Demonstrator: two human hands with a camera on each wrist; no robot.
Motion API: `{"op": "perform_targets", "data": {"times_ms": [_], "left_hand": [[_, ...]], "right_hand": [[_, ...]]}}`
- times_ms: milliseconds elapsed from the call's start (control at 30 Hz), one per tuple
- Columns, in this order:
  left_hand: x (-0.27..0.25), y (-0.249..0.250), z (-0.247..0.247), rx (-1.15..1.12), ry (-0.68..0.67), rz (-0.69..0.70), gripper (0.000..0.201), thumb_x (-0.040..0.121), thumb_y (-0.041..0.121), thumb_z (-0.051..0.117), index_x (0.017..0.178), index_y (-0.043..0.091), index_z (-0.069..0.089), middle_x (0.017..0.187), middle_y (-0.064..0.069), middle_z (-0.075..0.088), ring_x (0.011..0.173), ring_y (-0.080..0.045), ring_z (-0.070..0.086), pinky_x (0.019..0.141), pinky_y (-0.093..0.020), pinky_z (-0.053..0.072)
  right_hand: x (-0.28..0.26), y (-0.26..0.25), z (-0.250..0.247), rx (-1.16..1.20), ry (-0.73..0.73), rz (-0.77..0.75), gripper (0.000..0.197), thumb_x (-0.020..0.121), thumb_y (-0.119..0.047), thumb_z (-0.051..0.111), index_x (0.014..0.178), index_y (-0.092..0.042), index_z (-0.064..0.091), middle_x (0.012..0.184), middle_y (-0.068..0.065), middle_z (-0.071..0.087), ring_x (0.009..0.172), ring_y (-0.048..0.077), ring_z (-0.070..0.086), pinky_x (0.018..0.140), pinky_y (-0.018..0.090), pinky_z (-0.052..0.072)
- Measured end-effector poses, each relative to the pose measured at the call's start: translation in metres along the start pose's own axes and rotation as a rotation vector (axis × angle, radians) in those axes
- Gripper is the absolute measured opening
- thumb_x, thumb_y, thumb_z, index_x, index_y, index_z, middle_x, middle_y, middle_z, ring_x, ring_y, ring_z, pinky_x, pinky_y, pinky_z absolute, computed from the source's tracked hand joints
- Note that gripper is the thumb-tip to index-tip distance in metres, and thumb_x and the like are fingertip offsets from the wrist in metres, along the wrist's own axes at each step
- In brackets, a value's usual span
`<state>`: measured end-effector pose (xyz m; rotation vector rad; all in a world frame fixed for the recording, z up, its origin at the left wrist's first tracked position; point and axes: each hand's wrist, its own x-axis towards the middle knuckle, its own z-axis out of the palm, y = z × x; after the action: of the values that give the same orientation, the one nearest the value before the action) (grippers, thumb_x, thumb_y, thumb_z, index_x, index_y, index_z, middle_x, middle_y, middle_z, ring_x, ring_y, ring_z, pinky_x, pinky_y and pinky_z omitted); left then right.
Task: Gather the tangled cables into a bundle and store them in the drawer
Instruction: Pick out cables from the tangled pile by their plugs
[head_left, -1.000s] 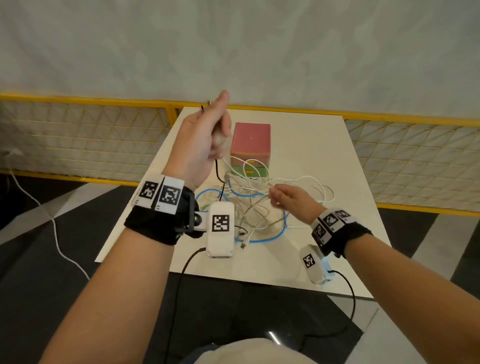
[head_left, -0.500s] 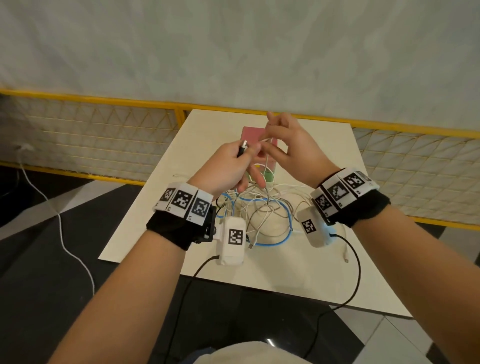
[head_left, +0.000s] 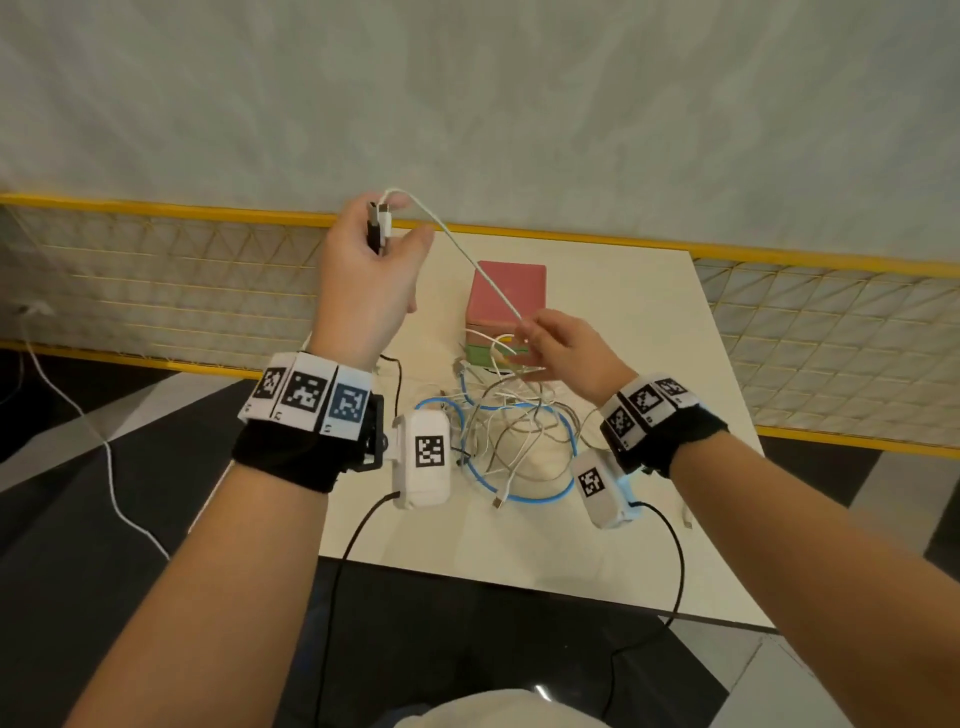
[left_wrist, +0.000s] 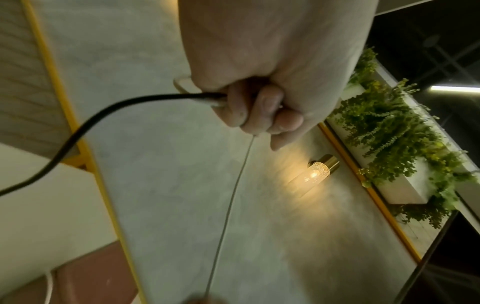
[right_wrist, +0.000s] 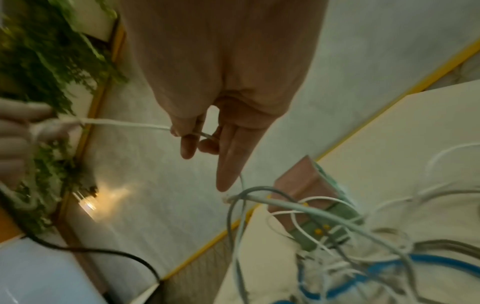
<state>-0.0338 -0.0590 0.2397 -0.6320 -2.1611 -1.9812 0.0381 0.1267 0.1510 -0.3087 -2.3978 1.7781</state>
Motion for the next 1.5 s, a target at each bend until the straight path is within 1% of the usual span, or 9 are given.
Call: {"op": "perform_targets", "data": {"times_ms": [167, 333, 533, 667, 867, 1200, 1333, 1400, 1500], "left_hand": [[-0.004, -0.013, 0.004, 0.182, 0.002, 0.034, 0.038, 0.100, 0.024, 0.049, 0.134, 0.006, 0.046, 0.051, 0.001, 0.048, 0.033, -0.005, 0.046, 0.048, -0.020, 0.041], [-0.001, -0.016, -0.009, 0.285, 0.071, 0.036, 0.037, 0.103, 0.032, 0.043, 0.135, 0.014, 0.049, 0.056, 0.001, 0.056, 0.040, -0.003, 0.053, 0.055, -0.014, 0.046], [-0.005, -0.012, 0.016, 0.263, -0.390, 0.083, 0.032, 0.102, 0.031, 0.046, 0.135, 0.030, 0.049, 0.055, -0.006, 0.066, 0.033, -0.011, 0.045, 0.043, -0.022, 0.042], [0.001, -0.018, 0.020, 0.397, -0.538, 0.013, 0.025, 0.102, 0.035, 0.045, 0.094, 0.014, 0.055, 0.059, -0.007, 0.067, 0.033, -0.011, 0.046, 0.046, -0.025, 0.040], [0.008, -0.005, 0.025, 0.308, -0.273, 0.205, 0.028, 0.101, 0.033, 0.047, 0.074, 0.028, 0.045, 0.049, 0.002, 0.055, 0.033, 0.000, 0.042, 0.049, -0.023, 0.033], [0.023, 0.007, 0.002, 0.063, 0.008, 0.100, 0.024, 0.103, 0.029, 0.045, 0.080, 0.024, 0.048, 0.052, 0.004, 0.048, 0.033, -0.005, 0.039, 0.039, -0.021, 0.033], [0.025, 0.003, -0.007, 0.224, -0.087, 0.059, 0.015, 0.104, 0.027, 0.041, 0.110, 0.025, 0.054, 0.054, -0.002, 0.062, 0.029, -0.008, 0.039, 0.042, -0.023, 0.035], [0.019, 0.001, -0.004, 0.239, -0.146, 0.107, 0.036, 0.105, 0.024, 0.041, 0.140, 0.026, 0.043, 0.060, -0.012, 0.065, 0.030, -0.003, 0.045, 0.043, -0.016, 0.035], [0.010, -0.003, 0.013, 0.325, -0.353, 0.199, 0.049, 0.103, 0.025, 0.044, 0.150, 0.030, 0.031, 0.065, -0.011, 0.068, 0.038, 0.002, 0.050, 0.051, -0.010, 0.038]], "right_hand": [[0.010, -0.039, -0.006, 0.062, 0.214, -0.111, 0.018, 0.096, -0.018, 0.050, 0.096, -0.003, 0.061, 0.068, -0.001, 0.053, 0.048, 0.021, 0.066, 0.046, 0.032, 0.056], [0.021, -0.047, -0.023, 0.129, 0.425, -0.105, 0.017, 0.095, -0.022, 0.051, 0.086, -0.014, 0.062, 0.059, -0.007, 0.060, 0.067, 0.029, 0.071, 0.060, 0.040, 0.058], [0.015, -0.062, -0.011, -0.389, 0.153, -0.333, 0.014, 0.090, -0.022, 0.060, 0.085, -0.016, 0.072, 0.084, -0.001, 0.067, 0.080, 0.015, 0.061, 0.075, 0.029, 0.049], [0.014, -0.067, -0.012, -0.398, 0.135, -0.415, 0.015, 0.091, -0.024, 0.060, 0.089, -0.013, 0.070, 0.084, -0.001, 0.056, 0.080, 0.016, 0.057, 0.073, 0.024, 0.044], [0.023, -0.036, 0.001, -0.165, -0.026, -0.305, 0.021, 0.099, -0.010, 0.044, 0.099, 0.006, 0.057, 0.091, 0.007, 0.065, 0.083, 0.002, 0.067, 0.082, 0.027, 0.055], [0.039, 0.007, 0.004, -0.388, -0.021, -0.043, 0.018, 0.096, -0.018, 0.049, 0.093, -0.009, 0.065, 0.093, 0.009, 0.069, 0.077, 0.025, 0.068, 0.079, 0.040, 0.056], [0.036, 0.001, 0.000, -0.273, 0.133, -0.086, 0.021, 0.099, -0.016, 0.043, 0.086, -0.014, 0.059, 0.084, 0.012, 0.065, 0.054, 0.023, 0.062, 0.060, 0.037, 0.057], [0.034, -0.014, -0.002, -0.276, 0.191, -0.140, 0.020, 0.099, -0.022, 0.044, 0.098, -0.013, 0.062, 0.078, 0.001, 0.061, 0.046, 0.021, 0.057, 0.050, 0.031, 0.053], [0.034, -0.044, -0.004, -0.377, 0.222, -0.268, 0.020, 0.098, -0.027, 0.047, 0.104, -0.021, 0.065, 0.078, -0.015, 0.060, 0.045, 0.020, 0.057, 0.049, 0.027, 0.049]]}}
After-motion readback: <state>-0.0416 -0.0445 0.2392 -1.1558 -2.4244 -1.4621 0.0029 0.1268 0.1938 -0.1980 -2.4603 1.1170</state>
